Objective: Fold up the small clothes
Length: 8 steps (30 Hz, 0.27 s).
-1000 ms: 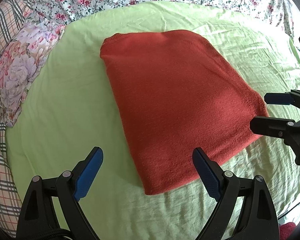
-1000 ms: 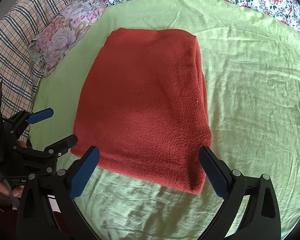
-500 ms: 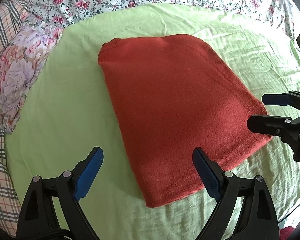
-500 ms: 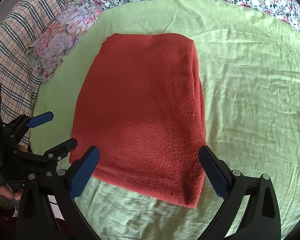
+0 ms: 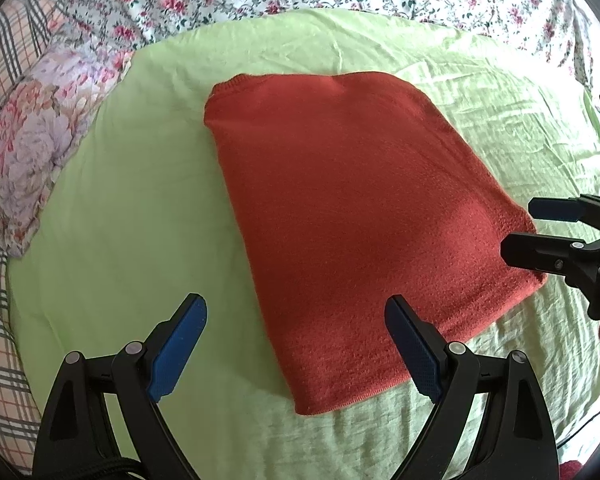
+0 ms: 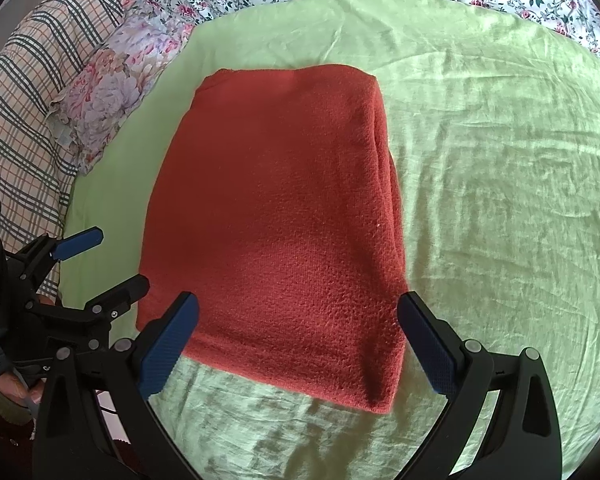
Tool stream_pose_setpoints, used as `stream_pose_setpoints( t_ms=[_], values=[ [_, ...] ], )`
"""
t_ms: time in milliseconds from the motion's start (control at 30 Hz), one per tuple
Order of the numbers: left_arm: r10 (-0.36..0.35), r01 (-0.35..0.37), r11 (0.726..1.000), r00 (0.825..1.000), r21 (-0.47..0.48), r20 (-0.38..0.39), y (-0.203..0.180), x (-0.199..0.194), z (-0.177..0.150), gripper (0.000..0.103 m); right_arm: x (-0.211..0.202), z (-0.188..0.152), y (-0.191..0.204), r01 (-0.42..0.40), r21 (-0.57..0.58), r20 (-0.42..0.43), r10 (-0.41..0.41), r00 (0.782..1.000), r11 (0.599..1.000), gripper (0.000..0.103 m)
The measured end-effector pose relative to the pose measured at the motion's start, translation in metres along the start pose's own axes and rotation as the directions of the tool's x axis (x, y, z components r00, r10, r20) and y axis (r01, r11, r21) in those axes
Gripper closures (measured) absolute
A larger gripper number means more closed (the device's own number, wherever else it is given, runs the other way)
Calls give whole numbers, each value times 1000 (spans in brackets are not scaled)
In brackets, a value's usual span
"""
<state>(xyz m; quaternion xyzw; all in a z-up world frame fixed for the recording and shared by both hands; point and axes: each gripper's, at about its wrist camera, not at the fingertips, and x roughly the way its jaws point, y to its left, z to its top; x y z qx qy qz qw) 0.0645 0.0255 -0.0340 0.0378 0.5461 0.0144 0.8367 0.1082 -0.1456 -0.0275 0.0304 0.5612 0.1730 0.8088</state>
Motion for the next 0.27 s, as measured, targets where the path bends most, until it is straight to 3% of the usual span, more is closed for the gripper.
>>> stream_pose_setpoints(
  t_ms=[267],
  values=[
    [2,-2,1000,1000,-13,30,8,-5,-4,12,7,4,2,6,-6,2,-6,1000,1000,4]
  ],
)
